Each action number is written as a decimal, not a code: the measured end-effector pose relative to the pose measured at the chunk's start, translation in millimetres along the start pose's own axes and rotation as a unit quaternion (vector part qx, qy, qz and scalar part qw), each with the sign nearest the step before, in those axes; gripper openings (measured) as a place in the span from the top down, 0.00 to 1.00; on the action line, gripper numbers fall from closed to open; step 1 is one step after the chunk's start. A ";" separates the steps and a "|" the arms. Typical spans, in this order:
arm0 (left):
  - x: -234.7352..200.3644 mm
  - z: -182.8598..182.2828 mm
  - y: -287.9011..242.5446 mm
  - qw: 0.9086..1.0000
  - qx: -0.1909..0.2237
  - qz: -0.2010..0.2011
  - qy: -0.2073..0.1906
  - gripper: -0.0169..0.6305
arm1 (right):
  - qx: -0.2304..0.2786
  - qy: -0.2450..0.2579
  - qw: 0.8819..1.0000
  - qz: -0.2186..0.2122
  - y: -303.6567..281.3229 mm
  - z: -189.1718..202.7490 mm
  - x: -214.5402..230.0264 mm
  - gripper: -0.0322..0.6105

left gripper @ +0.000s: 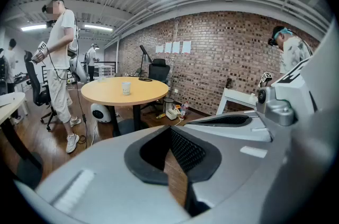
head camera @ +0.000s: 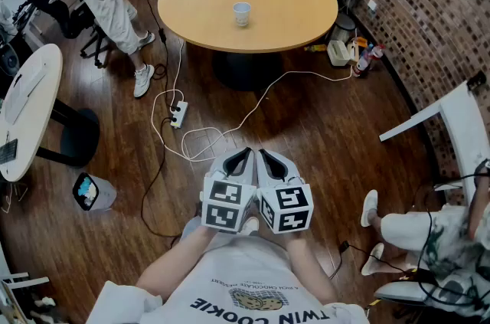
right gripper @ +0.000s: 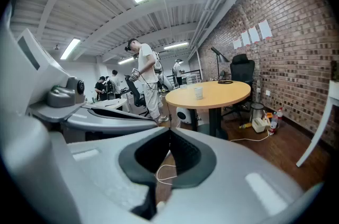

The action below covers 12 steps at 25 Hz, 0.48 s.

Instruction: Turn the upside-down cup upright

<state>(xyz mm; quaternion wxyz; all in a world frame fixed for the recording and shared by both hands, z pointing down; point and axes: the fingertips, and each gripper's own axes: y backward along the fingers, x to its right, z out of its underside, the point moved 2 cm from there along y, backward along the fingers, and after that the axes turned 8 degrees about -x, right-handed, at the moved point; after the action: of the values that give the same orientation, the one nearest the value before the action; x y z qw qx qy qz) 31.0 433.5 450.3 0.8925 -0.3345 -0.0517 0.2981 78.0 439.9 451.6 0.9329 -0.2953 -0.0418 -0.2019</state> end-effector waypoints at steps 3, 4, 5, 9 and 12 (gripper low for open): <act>-12.8 -9.8 -17.2 1.000 0.004 0.002 0.001 0.97 | -0.002 -0.001 1.000 0.002 -18.3 -9.7 10.4 0.95; -18.1 -14.3 -23.5 1.000 0.003 0.003 0.002 0.97 | -0.003 0.000 1.000 0.003 -25.7 -13.8 14.2 0.95; -24.3 -18.8 -30.9 1.000 0.002 0.004 0.003 0.97 | -0.004 0.001 1.000 0.004 -34.3 -18.6 18.2 0.95; -58.1 -39.2 -63.3 1.000 0.002 0.010 0.007 0.97 | -0.009 0.003 1.000 0.007 -78.3 -39.3 31.1 0.95; -92.7 -59.3 -84.5 1.000 0.000 0.016 0.004 0.97 | -0.014 0.003 1.000 0.014 -117.0 -60.5 35.7 0.95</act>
<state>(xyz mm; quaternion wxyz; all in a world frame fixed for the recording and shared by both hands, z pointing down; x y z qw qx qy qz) 14.6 296.8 467.5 0.8880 -0.3361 -0.0427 0.3111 61.2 305.9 471.4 0.9316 -0.3082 -0.0321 -0.1898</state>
